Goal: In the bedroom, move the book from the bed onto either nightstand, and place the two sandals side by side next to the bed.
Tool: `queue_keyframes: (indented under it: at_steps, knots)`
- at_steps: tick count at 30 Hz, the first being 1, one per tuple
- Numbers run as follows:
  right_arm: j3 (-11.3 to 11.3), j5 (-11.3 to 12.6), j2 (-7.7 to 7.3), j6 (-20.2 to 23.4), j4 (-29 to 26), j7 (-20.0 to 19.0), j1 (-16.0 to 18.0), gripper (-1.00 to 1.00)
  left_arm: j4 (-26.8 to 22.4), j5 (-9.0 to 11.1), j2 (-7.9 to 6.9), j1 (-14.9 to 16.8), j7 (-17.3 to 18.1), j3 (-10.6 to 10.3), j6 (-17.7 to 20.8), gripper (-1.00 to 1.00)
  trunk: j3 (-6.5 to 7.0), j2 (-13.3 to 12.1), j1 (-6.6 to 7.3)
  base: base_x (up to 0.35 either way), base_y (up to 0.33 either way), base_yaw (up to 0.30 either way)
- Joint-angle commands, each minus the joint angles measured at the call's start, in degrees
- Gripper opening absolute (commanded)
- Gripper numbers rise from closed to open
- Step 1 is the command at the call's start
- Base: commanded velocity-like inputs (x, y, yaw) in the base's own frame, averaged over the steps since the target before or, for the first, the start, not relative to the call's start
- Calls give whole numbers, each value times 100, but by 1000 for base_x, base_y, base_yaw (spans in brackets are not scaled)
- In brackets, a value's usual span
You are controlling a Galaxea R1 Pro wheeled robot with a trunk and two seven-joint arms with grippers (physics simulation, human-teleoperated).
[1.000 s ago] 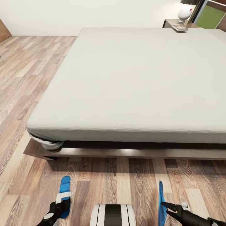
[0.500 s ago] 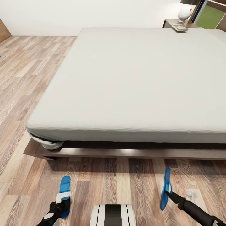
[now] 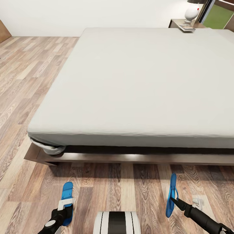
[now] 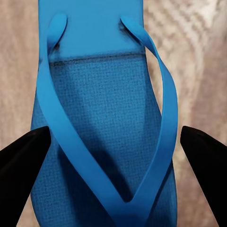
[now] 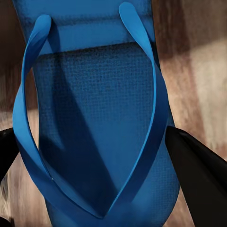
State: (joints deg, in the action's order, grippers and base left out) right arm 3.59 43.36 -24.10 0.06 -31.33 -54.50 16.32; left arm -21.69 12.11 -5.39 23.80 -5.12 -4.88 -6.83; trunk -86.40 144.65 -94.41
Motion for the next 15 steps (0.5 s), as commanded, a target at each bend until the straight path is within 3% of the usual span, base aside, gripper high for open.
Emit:
queue_keyframes:
  at_steps: [1,15]
  knots:
    - [39,58,-7,3,4,-8,3,-100,15,72,-5,1,-42,-57,-19,-100,-3,1,0,0,0,0]
    - [37,58,-7,3,4,-8,3,-100,15,72,-5,1,-41,-60,-11,-100,-3,1,0,0,0,0]
